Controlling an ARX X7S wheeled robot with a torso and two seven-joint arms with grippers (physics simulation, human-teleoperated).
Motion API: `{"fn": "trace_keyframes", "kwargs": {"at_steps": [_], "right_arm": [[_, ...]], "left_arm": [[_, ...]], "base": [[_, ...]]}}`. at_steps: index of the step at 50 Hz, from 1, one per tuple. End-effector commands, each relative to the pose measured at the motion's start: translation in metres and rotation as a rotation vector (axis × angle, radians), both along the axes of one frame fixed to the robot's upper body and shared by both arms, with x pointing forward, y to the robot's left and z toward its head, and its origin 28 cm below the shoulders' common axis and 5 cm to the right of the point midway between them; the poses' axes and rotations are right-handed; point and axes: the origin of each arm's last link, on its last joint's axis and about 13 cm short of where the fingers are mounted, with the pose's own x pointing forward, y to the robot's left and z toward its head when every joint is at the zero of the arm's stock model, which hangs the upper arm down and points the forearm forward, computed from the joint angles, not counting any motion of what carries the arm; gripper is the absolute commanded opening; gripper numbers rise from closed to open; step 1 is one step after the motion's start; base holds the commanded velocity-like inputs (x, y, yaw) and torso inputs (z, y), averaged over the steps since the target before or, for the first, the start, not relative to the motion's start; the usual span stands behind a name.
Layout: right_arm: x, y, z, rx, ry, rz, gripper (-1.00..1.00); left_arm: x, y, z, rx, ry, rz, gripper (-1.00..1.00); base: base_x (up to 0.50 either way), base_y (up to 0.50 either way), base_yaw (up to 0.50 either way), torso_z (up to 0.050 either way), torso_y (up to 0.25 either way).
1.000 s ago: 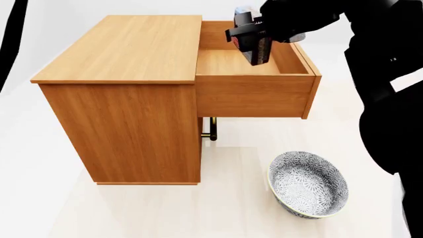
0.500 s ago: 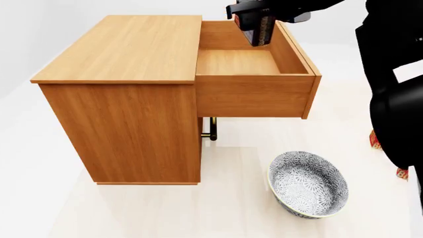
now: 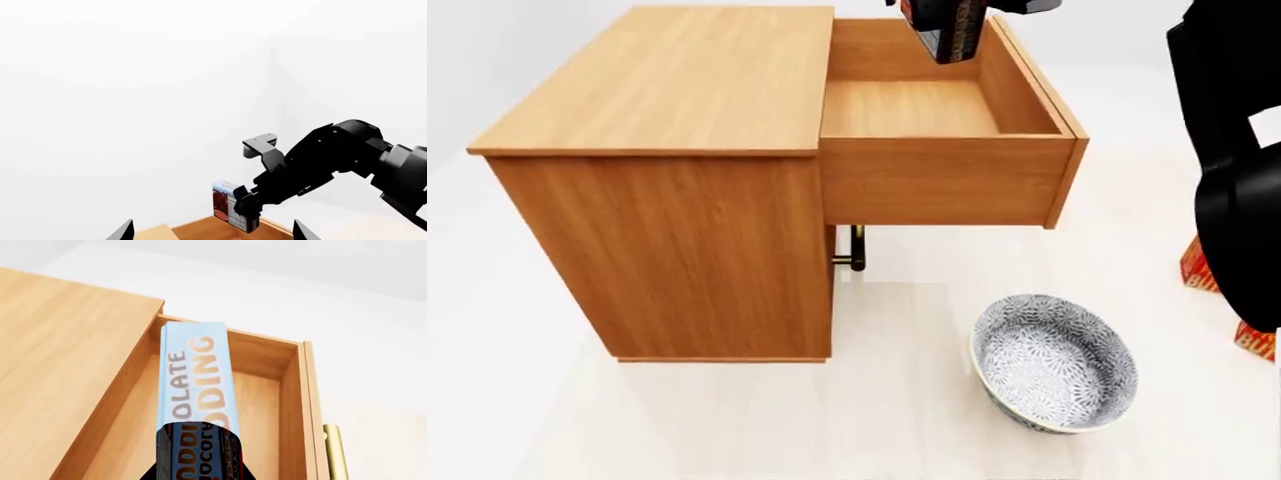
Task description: Put the chocolate pudding in the top drawer of the cabinet and close it.
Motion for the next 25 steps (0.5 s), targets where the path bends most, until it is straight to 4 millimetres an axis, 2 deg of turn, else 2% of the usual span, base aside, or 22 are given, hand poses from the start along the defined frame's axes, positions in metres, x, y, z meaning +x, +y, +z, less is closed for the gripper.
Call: {"fn": "trace_keyframes", "kwargs": {"at_steps": [1, 25], "right_arm": [[0.0001, -0.0001, 0.0004, -0.016, -0.005, 0.003, -1.0], [-0.0004, -0.0013, 0.0022, -0.033, -0.012, 0.005, -1.0]], "left_arm": [[-0.0031, -0.0021, 0.0036, 0.026, -0.008, 0.003, 1.0], [-0.0099, -0.0036, 0.0091, 0.043, -0.026, 0.014, 1.0]], "base": [[0.0, 0.0, 0.0, 0.0, -0.074], [0.0, 0.0, 0.0, 0.0, -0.064]]}}
